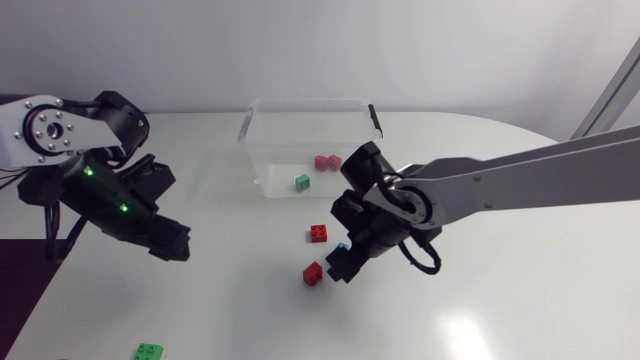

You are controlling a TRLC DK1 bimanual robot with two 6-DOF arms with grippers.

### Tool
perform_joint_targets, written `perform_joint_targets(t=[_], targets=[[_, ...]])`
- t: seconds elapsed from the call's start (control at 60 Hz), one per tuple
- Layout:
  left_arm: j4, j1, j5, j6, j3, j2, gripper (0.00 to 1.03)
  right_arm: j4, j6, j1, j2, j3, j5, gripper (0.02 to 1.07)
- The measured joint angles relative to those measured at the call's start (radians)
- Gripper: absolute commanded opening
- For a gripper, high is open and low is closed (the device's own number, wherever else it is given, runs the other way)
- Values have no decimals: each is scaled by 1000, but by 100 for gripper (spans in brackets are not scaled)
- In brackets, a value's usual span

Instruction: Place the duplo bricks in the container

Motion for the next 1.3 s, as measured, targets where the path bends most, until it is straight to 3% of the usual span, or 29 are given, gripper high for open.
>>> perform_joint_targets(t=[0.333,0.7,0.75,0.833,0.917,1.3], targets=[[-70,-6,48,3,-122,52,74,14,-30,16,105,58,1,89],[-124,-8,55,3,-149,129,74,-21,-52,0,119,129,31,88],[-126,-6,55,3,-157,134,74,-32,-52,-4,127,142,42,77],[-134,0,54,3,-165,146,74,-43,-51,-10,139,153,50,44],[-145,3,53,3,-173,156,68,-47,-51,-18,149,153,53,26],[-158,91,-41,1,-203,168,68,-59,-43,-43,146,145,65,24]])
